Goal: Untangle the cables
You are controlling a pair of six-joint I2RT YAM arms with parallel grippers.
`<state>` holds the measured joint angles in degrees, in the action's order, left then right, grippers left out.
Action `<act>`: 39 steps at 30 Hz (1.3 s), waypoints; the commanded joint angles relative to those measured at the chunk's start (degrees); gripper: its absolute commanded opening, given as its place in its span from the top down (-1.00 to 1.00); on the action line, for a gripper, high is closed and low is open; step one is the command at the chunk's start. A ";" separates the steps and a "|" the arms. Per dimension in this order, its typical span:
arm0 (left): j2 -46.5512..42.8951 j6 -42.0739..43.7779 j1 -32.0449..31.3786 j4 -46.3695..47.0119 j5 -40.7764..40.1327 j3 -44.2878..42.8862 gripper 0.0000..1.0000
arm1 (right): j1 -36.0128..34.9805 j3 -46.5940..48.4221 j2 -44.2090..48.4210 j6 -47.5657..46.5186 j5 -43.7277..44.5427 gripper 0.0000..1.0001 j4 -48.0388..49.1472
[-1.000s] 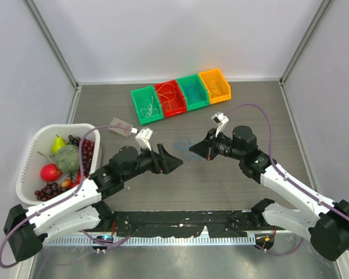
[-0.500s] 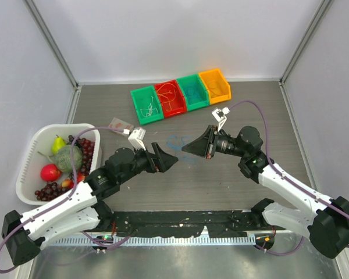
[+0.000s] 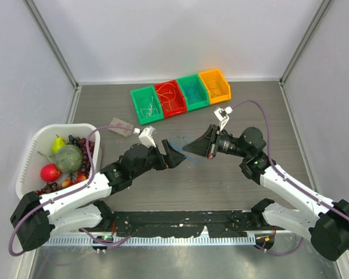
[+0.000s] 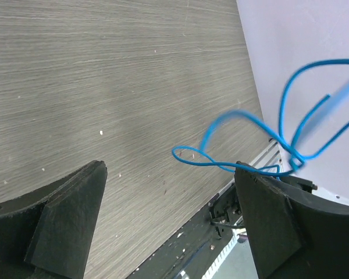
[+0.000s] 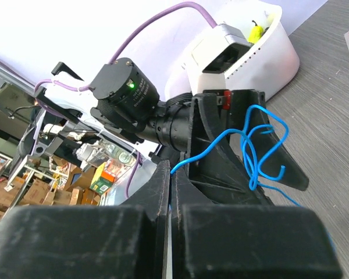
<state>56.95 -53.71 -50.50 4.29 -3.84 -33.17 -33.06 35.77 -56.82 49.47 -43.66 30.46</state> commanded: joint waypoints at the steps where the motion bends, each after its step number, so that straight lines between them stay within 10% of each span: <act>1: 3.34 -2.27 0.05 11.95 1.20 -0.50 -0.92 | -0.34 1.67 0.92 1.59 1.03 0.99 5.13; 11: 10.98 -7.81 0.14 30.55 -13.65 4.77 -0.99 | -3.06 -2.37 -1.45 18.72 4.19 0.99 26.65; 22: 25.39 -6.76 0.05 68.81 -8.66 7.95 -0.99 | -4.47 -3.86 -2.77 24.62 7.98 0.98 33.61; 39: 28.22 -8.68 0.05 77.53 -1.53 9.08 -0.87 | -4.03 -3.95 -2.33 22.42 8.41 0.98 30.28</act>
<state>85.89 -61.63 -50.50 73.10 -7.66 -25.02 -37.30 31.81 -59.88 73.58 -36.47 59.72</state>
